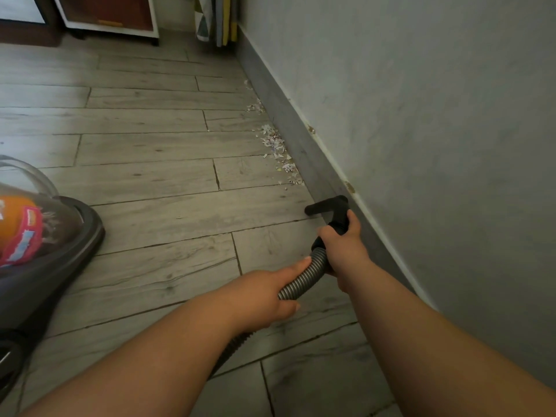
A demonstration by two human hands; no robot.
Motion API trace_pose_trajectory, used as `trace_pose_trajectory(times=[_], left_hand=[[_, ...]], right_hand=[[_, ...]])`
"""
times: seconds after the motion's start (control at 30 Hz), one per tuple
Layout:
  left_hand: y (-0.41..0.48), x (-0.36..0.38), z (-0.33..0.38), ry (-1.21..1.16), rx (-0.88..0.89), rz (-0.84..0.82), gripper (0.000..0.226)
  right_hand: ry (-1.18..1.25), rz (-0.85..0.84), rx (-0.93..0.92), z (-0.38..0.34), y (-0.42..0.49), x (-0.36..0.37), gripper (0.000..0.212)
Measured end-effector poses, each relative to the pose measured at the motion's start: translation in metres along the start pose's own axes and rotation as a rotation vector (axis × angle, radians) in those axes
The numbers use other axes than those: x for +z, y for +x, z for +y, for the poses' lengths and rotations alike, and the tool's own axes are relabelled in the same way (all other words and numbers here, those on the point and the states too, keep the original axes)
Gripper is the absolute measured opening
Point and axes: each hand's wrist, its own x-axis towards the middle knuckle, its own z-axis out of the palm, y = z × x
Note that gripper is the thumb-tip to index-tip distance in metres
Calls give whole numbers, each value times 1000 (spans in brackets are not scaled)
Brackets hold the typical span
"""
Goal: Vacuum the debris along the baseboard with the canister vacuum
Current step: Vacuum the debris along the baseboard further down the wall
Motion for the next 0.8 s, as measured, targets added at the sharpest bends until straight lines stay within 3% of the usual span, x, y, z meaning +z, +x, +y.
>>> trace_pose_trajectory(times=[0.37,0.8], left_hand=[[-24,-25,-9,-26,-3,28,76],[-7,-7,-11,-18,-26,-61,75]], right_hand=[[-4,-84,24,-19,-11,21,74],[-39,70,7,1,-16,16,78]])
